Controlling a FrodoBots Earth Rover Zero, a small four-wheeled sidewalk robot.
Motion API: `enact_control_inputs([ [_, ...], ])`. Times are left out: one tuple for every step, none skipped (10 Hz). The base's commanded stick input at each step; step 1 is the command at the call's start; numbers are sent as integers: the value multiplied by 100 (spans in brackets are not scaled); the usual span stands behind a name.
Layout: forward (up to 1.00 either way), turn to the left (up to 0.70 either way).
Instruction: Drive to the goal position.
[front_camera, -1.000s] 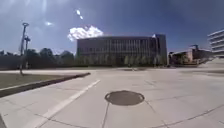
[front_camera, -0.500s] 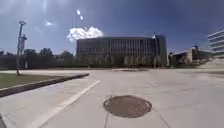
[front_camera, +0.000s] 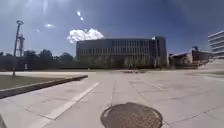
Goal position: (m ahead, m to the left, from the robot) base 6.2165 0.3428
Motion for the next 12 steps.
enact_control_inputs([
  [70, 1],
  [70, 1],
  [70, 1],
  [70, 1],
  [70, 1],
  [70, 1],
  [70, 1],
  [70, 1],
  [70, 1],
  [70, 1],
  [70, 1],
  [70, 1],
])
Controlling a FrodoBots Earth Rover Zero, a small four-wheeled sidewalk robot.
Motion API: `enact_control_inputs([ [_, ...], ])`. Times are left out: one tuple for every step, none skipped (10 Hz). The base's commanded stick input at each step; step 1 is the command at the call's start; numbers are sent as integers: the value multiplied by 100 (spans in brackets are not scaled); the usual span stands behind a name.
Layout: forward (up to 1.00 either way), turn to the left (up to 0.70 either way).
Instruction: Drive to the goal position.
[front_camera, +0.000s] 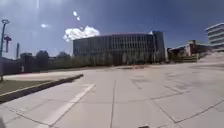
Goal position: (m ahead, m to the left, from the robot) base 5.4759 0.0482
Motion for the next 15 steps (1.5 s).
enact_control_inputs([
  [70, 1],
  [70, 1],
  [70, 1],
  [70, 1],
  [70, 1],
  [70, 1],
  [70, 1],
  [70, 1],
  [70, 1],
  [70, 1],
  [70, 1],
  [70, 1],
  [70, 1],
  [70, 1],
  [70, 1],
])
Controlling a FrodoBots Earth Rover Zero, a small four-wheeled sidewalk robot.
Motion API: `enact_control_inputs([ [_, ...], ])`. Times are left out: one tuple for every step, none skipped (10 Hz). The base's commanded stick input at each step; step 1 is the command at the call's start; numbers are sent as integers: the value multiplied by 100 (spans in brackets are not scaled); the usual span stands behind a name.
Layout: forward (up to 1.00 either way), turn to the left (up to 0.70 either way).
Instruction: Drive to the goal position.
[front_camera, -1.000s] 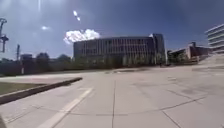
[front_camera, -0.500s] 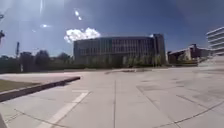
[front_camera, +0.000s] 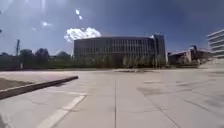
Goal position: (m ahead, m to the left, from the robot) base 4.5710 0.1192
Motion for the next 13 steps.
enact_control_inputs([
  [70, 1],
  [70, 1],
  [70, 1],
  [70, 1],
  [70, 1],
  [70, 1],
  [70, 1],
  [70, 1],
  [70, 1],
  [70, 1],
  [70, 1],
  [70, 1],
  [70, 1],
])
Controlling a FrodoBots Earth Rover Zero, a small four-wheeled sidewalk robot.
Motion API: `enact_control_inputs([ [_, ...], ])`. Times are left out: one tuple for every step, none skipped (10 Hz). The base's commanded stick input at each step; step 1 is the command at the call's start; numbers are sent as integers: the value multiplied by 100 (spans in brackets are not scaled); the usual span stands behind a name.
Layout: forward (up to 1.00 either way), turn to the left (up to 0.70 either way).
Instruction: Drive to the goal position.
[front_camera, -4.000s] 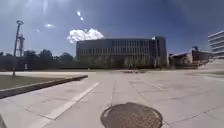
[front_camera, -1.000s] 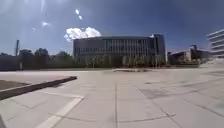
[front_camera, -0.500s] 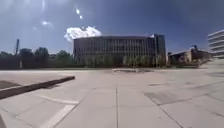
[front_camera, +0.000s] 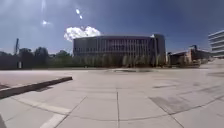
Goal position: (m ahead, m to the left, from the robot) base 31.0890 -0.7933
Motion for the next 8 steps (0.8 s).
enact_control_inputs([
  [70, 1],
  [70, 1],
  [70, 1],
  [70, 1],
  [70, 1],
  [70, 1],
  [70, 1],
  [70, 1],
])
